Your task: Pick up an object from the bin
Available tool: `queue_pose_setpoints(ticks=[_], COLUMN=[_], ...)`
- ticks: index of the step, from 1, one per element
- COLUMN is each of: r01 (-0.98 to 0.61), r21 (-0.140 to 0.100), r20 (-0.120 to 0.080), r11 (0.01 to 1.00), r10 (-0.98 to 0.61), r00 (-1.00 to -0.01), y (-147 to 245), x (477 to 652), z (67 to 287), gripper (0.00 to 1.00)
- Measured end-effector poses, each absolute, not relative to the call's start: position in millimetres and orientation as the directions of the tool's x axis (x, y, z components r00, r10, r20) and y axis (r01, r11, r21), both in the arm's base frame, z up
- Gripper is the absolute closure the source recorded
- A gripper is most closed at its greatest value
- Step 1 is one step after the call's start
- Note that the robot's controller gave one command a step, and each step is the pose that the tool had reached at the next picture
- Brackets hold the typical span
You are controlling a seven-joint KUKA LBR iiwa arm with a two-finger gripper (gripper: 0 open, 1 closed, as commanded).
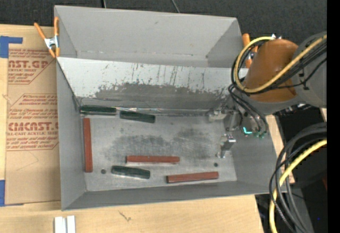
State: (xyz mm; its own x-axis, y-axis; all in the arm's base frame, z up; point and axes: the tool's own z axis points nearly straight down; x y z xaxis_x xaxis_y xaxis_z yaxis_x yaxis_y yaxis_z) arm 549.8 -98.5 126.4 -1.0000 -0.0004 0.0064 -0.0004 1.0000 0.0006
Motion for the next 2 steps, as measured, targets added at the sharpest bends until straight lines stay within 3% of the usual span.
queue_pose_setpoints(ticks=[1, 2], r01=[-0.001, -0.011], r21=[-0.001, 0.000], r20=[-0.001, -0.016], r11=[1.000, 1.000], r10=[-0.001, -0.011], r00=[-1.000, -1.000], y=[-98, -15], x=[551.9, 539.5], z=[131, 75], gripper=[0.00, 1.00])
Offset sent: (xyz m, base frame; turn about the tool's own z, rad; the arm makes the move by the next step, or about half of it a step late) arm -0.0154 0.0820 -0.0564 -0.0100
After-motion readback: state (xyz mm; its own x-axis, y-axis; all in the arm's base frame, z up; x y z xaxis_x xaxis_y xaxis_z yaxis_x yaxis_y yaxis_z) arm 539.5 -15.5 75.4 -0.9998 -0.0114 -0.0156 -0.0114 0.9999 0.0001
